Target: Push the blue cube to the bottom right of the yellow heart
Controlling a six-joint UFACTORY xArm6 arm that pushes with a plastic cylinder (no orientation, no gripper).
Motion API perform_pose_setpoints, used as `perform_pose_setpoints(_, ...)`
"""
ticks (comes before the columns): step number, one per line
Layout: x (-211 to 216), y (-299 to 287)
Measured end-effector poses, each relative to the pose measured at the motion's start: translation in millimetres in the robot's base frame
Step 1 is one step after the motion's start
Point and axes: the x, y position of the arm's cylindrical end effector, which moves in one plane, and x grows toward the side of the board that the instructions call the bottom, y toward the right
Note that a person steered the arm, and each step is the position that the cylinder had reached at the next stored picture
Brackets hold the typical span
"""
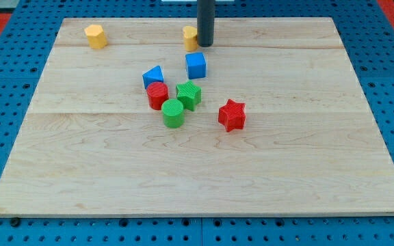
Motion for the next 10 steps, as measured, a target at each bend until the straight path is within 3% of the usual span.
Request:
perform_pose_setpoints(4,-7.2,45.5)
perform_pose_setpoints(6,70.6,55.8)
perform_pose_setpoints(7,114.6,-0.1)
perform_pose_setpoints(8,113.7,-31.0)
perform_pose_setpoints(9,74.0,-31.1)
perform_pose_setpoints(10,57.0,17.0)
